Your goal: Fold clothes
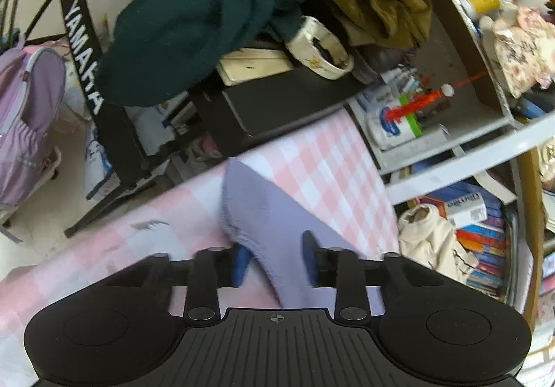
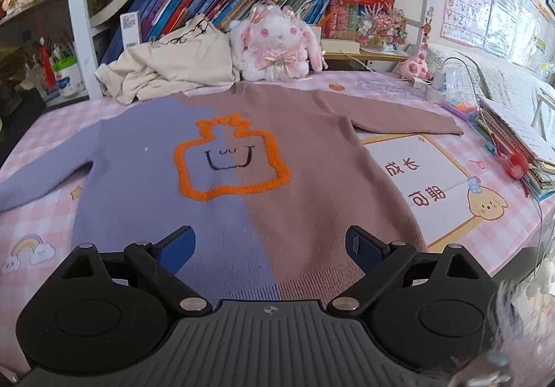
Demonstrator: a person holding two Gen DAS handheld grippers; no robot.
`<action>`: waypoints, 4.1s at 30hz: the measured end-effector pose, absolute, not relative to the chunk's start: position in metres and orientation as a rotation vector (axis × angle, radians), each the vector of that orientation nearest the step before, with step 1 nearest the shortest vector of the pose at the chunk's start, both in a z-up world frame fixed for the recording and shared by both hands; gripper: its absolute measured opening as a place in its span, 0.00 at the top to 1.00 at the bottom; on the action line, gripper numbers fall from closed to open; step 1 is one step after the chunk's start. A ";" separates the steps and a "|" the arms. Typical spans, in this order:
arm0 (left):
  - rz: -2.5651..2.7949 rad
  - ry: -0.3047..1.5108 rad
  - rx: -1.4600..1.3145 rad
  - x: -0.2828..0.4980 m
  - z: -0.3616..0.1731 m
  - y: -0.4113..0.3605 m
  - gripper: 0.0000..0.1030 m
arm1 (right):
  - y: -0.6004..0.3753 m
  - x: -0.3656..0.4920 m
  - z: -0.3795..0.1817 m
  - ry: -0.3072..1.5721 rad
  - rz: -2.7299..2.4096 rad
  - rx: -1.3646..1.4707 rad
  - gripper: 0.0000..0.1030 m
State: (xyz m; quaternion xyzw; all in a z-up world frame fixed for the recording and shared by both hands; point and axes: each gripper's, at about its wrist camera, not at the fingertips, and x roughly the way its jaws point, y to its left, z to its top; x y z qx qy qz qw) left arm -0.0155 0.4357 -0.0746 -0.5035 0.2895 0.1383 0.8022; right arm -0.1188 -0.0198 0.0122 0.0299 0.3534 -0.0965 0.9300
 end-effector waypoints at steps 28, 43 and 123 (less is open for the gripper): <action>0.032 0.377 -0.640 0.030 0.072 0.253 0.96 | -0.124 -0.078 -0.005 0.797 0.052 -0.038 0.08; -0.079 0.456 -0.500 0.098 0.082 0.067 0.96 | -0.209 -0.051 -0.015 0.811 0.331 -0.103 0.08; 0.177 0.871 -0.334 -0.084 -0.040 0.178 0.95 | -0.186 -0.079 -0.038 0.964 0.169 0.045 0.91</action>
